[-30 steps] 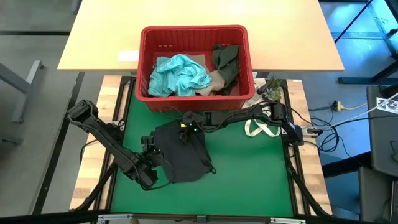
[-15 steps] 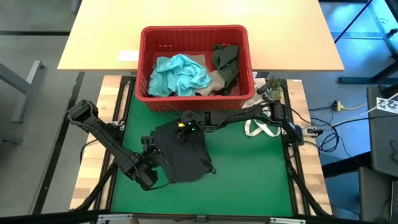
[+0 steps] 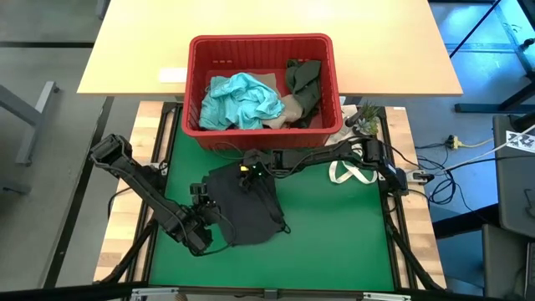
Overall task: Fold Laundry from Bin
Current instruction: Fold the black shorts from the red laundry bin
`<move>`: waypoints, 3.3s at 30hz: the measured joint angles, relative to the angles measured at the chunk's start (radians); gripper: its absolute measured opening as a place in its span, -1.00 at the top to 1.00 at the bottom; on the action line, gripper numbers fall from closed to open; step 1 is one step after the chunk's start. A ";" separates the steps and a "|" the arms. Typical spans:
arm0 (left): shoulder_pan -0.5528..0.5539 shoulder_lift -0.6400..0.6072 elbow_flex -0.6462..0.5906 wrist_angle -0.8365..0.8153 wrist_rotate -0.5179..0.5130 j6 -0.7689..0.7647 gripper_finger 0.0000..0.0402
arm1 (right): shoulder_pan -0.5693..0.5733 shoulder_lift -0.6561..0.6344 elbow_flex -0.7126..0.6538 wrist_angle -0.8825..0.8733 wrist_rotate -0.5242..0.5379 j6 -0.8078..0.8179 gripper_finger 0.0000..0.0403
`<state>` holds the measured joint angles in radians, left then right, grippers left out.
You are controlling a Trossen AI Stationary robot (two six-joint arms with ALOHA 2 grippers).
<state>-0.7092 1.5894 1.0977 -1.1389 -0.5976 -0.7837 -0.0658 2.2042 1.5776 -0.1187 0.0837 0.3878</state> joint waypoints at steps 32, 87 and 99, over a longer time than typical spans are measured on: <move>0.000 0.000 0.000 0.004 0.000 0.000 0.34 | 0.001 0.047 0.000 0.119 -0.069 0.000 -0.20; 0.001 0.004 0.000 0.367 -0.024 0.016 0.34 | -0.002 -0.050 -0.001 -0.257 0.265 -0.185 0.15; 0.070 0.082 0.000 0.477 -0.042 0.034 0.34 | 0.030 -0.272 0.000 -0.351 0.266 -0.214 -0.02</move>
<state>-0.6389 1.6716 1.0973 -0.6623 -0.6399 -0.7499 -0.0361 1.9318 1.5781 -0.4695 0.3500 0.1737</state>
